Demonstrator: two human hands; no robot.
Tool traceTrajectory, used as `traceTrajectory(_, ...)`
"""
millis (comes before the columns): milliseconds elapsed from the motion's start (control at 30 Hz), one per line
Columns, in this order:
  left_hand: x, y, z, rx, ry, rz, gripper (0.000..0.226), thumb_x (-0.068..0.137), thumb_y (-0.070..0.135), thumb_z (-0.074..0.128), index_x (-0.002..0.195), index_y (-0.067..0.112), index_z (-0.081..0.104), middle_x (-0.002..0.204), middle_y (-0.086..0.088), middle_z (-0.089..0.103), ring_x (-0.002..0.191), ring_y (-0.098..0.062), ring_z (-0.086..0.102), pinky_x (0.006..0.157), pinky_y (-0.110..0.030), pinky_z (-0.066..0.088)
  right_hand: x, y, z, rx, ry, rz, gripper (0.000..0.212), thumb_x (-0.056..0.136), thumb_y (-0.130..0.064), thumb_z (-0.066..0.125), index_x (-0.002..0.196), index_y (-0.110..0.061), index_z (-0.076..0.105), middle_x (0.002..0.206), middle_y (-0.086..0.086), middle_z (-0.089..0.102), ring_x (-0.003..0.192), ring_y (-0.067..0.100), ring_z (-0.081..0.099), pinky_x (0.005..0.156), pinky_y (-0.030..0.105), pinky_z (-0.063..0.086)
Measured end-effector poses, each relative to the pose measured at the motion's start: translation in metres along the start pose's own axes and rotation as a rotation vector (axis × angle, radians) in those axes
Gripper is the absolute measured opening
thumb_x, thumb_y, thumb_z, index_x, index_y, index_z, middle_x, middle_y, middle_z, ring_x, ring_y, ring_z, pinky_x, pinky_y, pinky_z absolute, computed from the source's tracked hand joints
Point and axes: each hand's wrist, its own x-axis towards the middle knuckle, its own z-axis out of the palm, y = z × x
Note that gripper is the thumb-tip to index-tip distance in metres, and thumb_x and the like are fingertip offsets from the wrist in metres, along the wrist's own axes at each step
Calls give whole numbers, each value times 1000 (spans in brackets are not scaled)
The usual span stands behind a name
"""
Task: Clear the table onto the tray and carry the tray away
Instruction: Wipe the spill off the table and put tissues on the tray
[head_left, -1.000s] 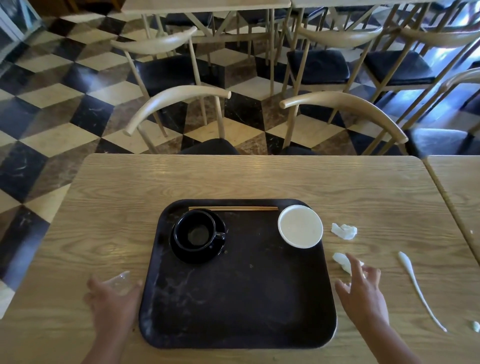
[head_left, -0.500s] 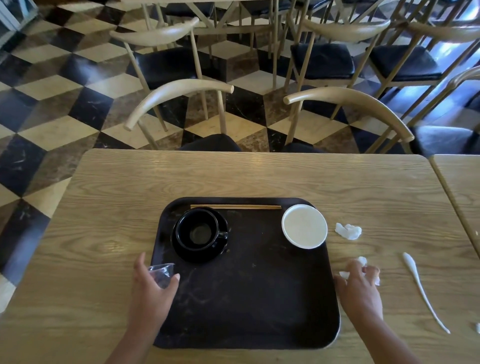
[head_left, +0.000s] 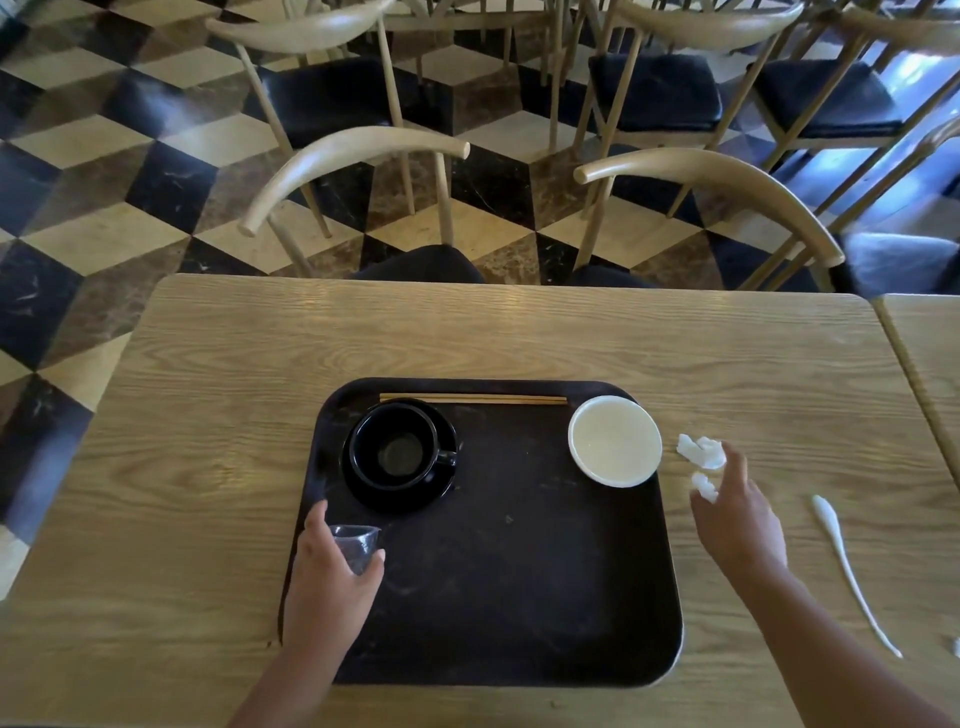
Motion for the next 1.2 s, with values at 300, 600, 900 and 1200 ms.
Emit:
traceTrajectory(300, 1, -11, 10, 240, -34, 109, 92, 71, 34, 80, 144, 7, 30, 122, -11, 58, 109, -30, 57, 86, -44, 54, 34, -17, 7, -54, -71, 89, 60, 90, -19, 54, 144, -31, 33, 103, 15, 65, 78, 30, 50, 64, 37, 42)
traceTrajectory(600, 3, -18, 12, 307, -20, 122, 81, 70, 32, 81, 133, 4, 38, 123, -18, 49, 111, -34, 53, 82, -46, 55, 10, -20, 7, 76, 20, 34, 32, 87, -16, 58, 117, -22, 49, 86, 9, 60, 74, 31, 51, 67, 37, 42)
traceTrajectory(900, 1, -12, 9, 262, -24, 84, 102, 71, 33, 82, 147, 10, 18, 130, -20, 46, 114, -36, 52, 85, -48, 55, -71, -30, 26, 259, -9, -5, 30, 88, -22, 59, 117, -26, 53, 95, 6, 65, 86, 34, 59, 74, 40, 46)
traceTrajectory(1200, -18, -18, 1, 284, -41, 95, 103, 72, 26, 82, 149, 5, 18, 130, -23, 47, 115, -38, 50, 88, -47, 51, -87, -30, 58, 125, -173, -194, 69, 91, -21, 53, 150, -40, 22, 107, 3, 54, 80, 25, 54, 70, 38, 45)
